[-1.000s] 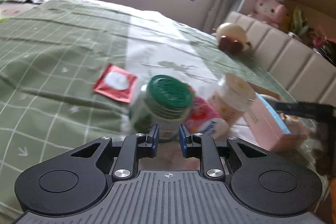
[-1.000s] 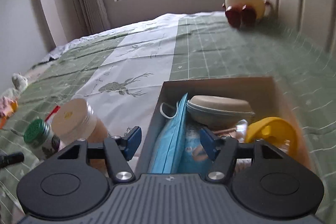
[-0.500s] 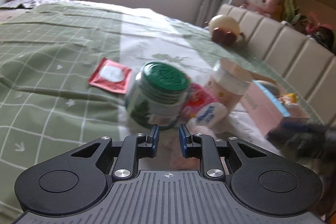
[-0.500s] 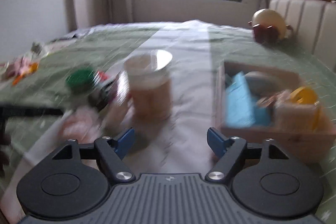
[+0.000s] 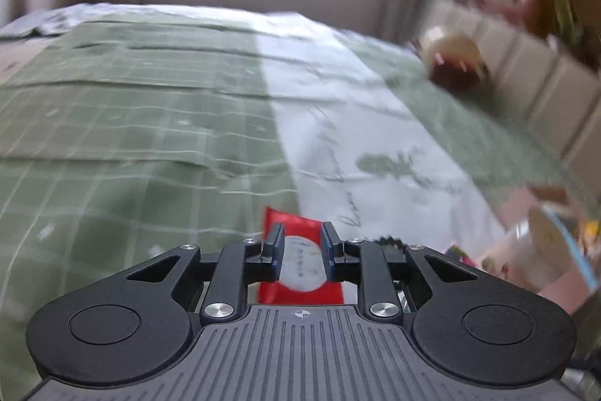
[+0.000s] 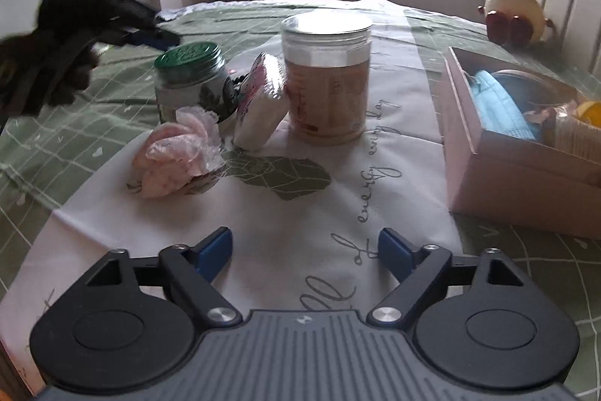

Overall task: Organize soft objects
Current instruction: 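Grasp the red packet on the cloth with the left gripper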

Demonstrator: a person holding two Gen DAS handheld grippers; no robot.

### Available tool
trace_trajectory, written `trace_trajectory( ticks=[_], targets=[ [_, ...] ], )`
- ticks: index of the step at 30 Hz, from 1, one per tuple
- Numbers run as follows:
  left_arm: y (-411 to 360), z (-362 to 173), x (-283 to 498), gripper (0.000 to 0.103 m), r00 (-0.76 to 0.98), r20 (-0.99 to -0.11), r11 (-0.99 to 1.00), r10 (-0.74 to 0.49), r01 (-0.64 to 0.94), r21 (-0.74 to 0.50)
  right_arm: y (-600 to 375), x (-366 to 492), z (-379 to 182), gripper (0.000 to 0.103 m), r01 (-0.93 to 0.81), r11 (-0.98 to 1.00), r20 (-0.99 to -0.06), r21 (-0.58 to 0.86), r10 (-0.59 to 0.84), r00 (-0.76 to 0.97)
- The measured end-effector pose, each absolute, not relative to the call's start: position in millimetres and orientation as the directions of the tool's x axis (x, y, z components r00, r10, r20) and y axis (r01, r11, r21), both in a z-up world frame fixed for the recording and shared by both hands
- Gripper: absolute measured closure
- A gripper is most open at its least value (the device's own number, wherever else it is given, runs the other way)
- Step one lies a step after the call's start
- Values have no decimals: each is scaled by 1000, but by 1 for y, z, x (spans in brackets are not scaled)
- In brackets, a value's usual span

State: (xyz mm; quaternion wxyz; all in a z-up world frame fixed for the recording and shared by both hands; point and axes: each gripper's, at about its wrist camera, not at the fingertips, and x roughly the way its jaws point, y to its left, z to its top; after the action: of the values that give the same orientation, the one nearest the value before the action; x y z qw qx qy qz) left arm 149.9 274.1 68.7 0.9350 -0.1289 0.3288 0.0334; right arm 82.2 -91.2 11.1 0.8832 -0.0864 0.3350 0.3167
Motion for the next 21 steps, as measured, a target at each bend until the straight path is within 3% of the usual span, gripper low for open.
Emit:
trace_trajectory(
  ticks=[7, 11, 16, 18, 21],
  targets=[
    [250, 36, 205, 79, 656, -755, 999, -11, -23, -35, -89, 85, 8, 5, -626, 776, -651, 77, 515, 558],
    [249, 34, 212, 75, 649, -760, 998, 39, 9, 59, -88, 85, 7, 3, -629, 774, -653, 75, 515, 555],
    [259, 31, 189, 74, 654, -732, 972, 190, -19, 235, -86, 86, 6, 1, -630, 773, -654, 77, 517, 553],
    [271, 37, 180, 74, 669, -716, 974, 200, -54, 221, -86, 87, 6, 1, -631, 772, -654, 80, 518, 551],
    [298, 52, 156, 74, 726, -674, 990, 139, -122, 73, -87, 87, 6, 0, -632, 770, -653, 85, 522, 549]
  ],
)
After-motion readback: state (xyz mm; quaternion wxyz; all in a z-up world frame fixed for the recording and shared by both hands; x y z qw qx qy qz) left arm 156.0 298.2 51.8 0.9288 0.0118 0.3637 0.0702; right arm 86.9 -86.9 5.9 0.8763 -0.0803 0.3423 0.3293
